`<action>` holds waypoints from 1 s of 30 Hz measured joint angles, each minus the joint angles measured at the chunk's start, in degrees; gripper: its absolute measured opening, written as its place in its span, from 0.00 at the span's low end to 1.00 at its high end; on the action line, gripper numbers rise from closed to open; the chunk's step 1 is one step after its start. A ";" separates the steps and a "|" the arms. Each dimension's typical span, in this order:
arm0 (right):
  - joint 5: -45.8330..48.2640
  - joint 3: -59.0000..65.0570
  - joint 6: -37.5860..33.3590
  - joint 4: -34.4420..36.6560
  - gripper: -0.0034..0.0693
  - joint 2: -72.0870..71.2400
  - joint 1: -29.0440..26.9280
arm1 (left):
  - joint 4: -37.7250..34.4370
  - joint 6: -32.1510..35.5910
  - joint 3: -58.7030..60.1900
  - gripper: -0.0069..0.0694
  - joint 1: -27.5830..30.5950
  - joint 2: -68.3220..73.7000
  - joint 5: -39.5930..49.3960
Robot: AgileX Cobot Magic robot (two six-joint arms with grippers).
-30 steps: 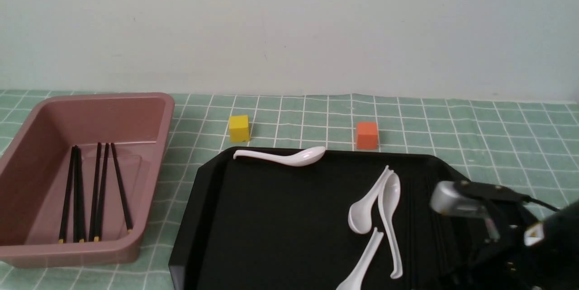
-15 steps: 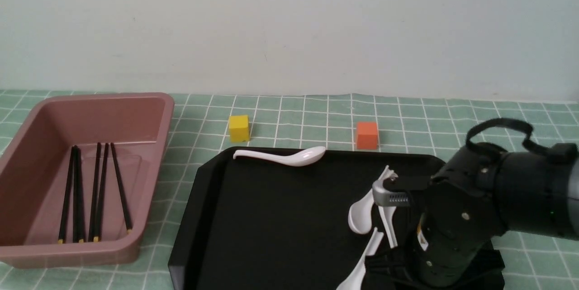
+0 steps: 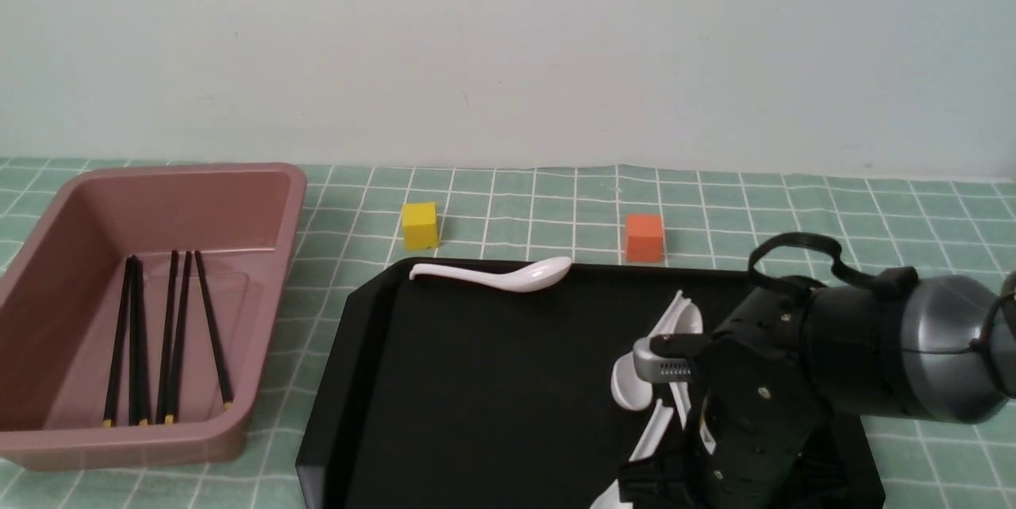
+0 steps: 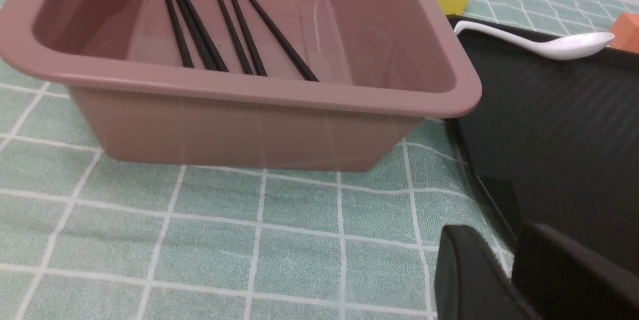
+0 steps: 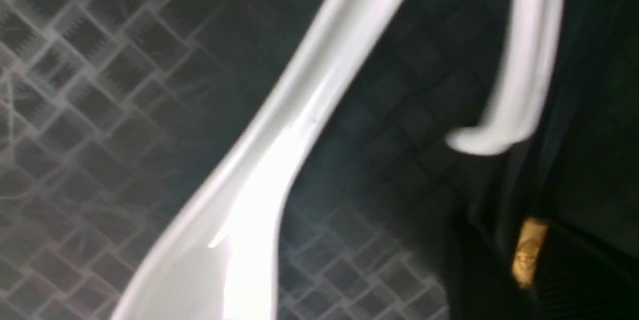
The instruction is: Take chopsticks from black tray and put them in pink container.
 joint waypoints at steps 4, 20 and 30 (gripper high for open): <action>2.62 0.05 0.06 -0.73 0.25 -0.78 0.00 | 0.00 0.00 0.00 0.30 0.00 0.00 0.00; 10.06 -20.12 -21.49 20.21 0.25 -13.34 1.71 | 0.00 0.00 0.00 0.30 0.00 0.00 0.00; -3.50 -54.20 -51.56 43.71 0.25 16.46 12.67 | 0.00 0.00 0.00 0.32 0.00 0.00 0.00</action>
